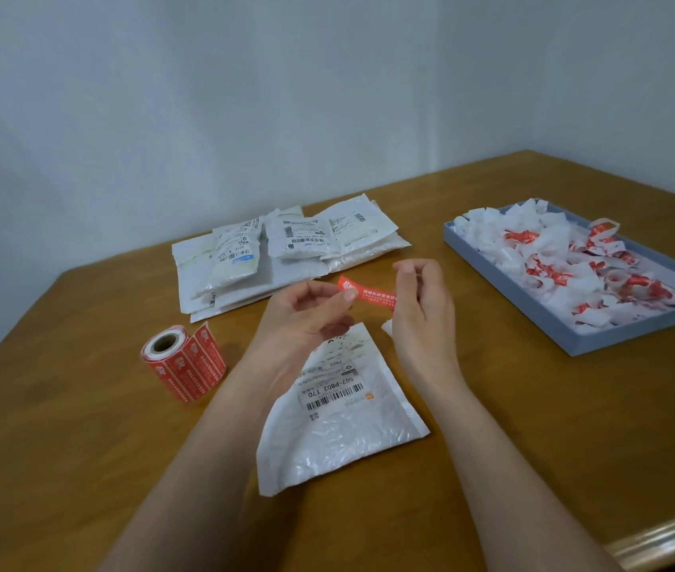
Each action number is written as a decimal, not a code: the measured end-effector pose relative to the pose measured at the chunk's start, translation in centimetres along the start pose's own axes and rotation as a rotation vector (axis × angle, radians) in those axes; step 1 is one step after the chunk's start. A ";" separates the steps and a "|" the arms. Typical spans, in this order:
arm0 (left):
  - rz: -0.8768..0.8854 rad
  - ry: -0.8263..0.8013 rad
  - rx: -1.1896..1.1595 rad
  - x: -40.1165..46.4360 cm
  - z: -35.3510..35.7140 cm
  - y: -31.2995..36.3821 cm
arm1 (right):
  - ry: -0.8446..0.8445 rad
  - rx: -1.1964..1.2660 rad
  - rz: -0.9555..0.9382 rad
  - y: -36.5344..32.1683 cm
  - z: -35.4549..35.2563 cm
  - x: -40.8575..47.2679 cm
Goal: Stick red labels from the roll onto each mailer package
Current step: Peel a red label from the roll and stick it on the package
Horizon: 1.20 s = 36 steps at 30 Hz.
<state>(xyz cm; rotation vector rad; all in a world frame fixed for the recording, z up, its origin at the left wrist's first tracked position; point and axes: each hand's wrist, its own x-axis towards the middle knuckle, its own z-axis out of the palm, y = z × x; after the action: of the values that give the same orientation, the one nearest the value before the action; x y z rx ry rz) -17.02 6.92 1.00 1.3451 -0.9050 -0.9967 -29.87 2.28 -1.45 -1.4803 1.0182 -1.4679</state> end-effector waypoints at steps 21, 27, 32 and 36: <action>0.104 0.356 0.178 -0.8 -5.6 -0.9 | -0.576 -0.445 -0.014 -0.8 2.2 3.7; 0.005 0.395 0.135 -0.9 -6.4 -2.2 | -0.574 -0.336 0.085 1.0 3.3 2.6; -0.081 0.359 0.059 -0.5 -6.8 -2.4 | -0.578 -0.339 0.082 1.6 3.8 2.5; -0.108 0.348 0.107 -0.5 -6.8 -2.4 | -0.570 -0.369 0.067 2.1 4.1 2.2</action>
<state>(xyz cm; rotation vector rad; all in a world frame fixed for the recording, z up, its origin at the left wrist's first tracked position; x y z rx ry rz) -10.88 9.78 -1.60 1.6120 -0.6344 -0.7701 -25.82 -0.55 -2.66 -1.9522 0.9895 -0.7515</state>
